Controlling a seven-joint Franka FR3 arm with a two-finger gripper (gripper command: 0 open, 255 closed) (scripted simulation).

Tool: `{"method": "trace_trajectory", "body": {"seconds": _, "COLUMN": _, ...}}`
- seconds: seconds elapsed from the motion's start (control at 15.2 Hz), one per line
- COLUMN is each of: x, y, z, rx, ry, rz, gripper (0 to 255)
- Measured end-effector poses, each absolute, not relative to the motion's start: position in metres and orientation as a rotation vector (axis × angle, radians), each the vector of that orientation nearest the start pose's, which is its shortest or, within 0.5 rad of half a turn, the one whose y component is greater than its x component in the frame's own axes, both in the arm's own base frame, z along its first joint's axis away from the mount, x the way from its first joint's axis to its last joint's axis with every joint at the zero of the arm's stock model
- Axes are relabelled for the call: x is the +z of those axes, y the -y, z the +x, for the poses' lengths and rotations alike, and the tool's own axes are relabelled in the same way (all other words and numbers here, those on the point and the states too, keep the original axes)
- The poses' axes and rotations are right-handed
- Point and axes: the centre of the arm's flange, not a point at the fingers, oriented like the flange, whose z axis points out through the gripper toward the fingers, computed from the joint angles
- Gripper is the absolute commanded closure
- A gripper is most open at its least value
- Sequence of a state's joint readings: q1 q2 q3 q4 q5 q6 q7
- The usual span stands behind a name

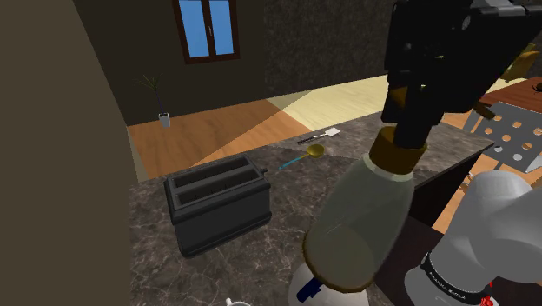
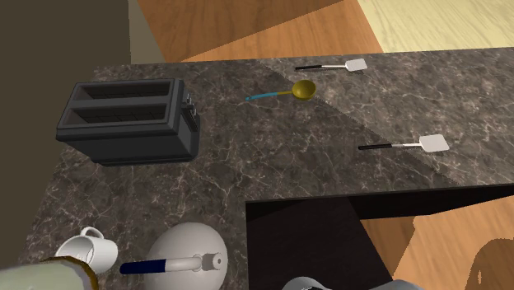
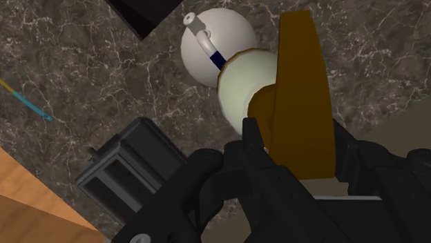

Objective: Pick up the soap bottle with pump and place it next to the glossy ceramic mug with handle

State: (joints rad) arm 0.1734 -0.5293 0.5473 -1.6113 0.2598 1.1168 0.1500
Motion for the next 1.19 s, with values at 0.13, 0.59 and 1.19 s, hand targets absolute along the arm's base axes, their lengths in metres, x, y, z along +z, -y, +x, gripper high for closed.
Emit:
{"method": "trace_trajectory", "body": {"seconds": 0.13, "x": 0.757, "y": -0.345, "z": 0.154, "rx": 0.047, "ry": 0.962, "rz": -3.039, "gripper": 255}}
{"method": "trace_trajectory", "body": {"seconds": 0.59, "x": 0.755, "y": -0.428, "z": 0.112, "rx": 0.047, "ry": 0.965, "rz": -3.041, "gripper": 255}}
{"method": "trace_trajectory", "body": {"seconds": 1.19, "x": 0.735, "y": -0.478, "z": 0.084, "rx": 0.047, "ry": 0.959, "rz": -3.039, "gripper": 255}}
